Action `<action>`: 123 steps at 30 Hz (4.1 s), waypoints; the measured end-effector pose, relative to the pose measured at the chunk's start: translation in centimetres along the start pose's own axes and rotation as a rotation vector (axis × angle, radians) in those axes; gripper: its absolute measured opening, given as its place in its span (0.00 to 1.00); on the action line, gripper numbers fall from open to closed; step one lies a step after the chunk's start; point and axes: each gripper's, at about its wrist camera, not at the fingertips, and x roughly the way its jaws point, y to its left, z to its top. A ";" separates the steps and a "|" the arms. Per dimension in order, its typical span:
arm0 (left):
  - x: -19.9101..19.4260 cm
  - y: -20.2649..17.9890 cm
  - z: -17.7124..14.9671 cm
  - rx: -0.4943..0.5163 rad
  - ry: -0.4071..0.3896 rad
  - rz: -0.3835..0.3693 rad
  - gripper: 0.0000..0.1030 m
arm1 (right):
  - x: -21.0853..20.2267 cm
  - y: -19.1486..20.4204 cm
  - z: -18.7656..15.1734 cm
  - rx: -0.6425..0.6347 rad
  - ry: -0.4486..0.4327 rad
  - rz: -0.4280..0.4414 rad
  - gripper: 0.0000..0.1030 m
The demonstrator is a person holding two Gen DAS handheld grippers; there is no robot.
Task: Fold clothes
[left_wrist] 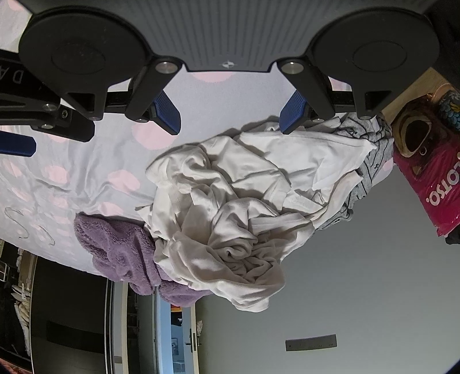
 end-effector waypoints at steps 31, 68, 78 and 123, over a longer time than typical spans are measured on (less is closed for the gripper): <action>15.7 4.9 17.2 0.062 0.018 -0.156 0.35 | 20.5 3.9 16.9 -0.188 0.009 0.099 0.26; 1.7 -15.9 4.5 0.741 0.132 -0.720 0.51 | -13.7 -23.8 -7.7 0.213 0.299 -0.496 0.14; 6.7 -15.6 2.5 0.782 0.193 -0.539 0.53 | -12.5 -21.7 -4.1 0.110 0.168 -0.389 0.39; 12.6 -10.2 6.7 0.610 0.182 -0.384 0.66 | -14.7 -35.4 -4.1 0.313 0.208 -1.039 0.11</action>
